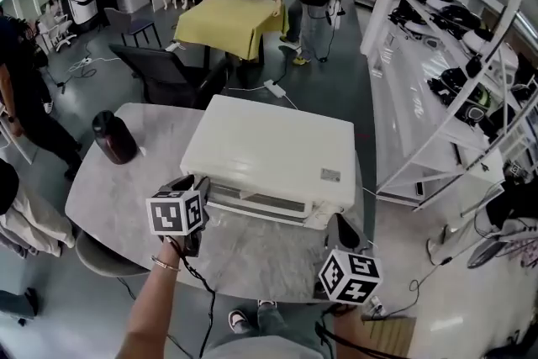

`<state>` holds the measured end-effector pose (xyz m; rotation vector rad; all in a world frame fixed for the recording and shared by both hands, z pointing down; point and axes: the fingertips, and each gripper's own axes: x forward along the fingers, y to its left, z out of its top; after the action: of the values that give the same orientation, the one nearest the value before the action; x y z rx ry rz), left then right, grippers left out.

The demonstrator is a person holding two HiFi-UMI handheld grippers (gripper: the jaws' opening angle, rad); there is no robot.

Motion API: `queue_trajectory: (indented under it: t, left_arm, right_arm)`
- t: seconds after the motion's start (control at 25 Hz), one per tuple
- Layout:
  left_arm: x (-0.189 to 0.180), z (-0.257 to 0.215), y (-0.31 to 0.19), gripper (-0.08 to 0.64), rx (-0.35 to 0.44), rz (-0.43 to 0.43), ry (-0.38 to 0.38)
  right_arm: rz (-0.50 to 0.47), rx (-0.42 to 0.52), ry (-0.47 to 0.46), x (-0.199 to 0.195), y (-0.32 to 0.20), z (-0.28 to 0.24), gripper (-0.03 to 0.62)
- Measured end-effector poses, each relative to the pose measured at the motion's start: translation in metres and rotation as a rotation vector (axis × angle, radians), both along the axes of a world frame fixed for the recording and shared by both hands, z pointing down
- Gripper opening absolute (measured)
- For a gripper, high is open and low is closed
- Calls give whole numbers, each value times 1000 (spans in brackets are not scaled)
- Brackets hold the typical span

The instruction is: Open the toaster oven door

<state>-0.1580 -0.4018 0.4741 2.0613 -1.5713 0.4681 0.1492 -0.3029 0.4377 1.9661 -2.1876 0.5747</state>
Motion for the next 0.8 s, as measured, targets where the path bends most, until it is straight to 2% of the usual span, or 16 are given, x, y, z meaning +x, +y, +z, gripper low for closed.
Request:
queue_trajectory:
  t: [0.32,0.8]
  left_arm:
    - [3,-2,-1,117,-26,4,-38]
    - [1,2,2,117,-9,-21,3]
  right_arm:
    - [7,-2,-10,8,-2,1,5]
    - [-6,14,9,8,8,-4,5]
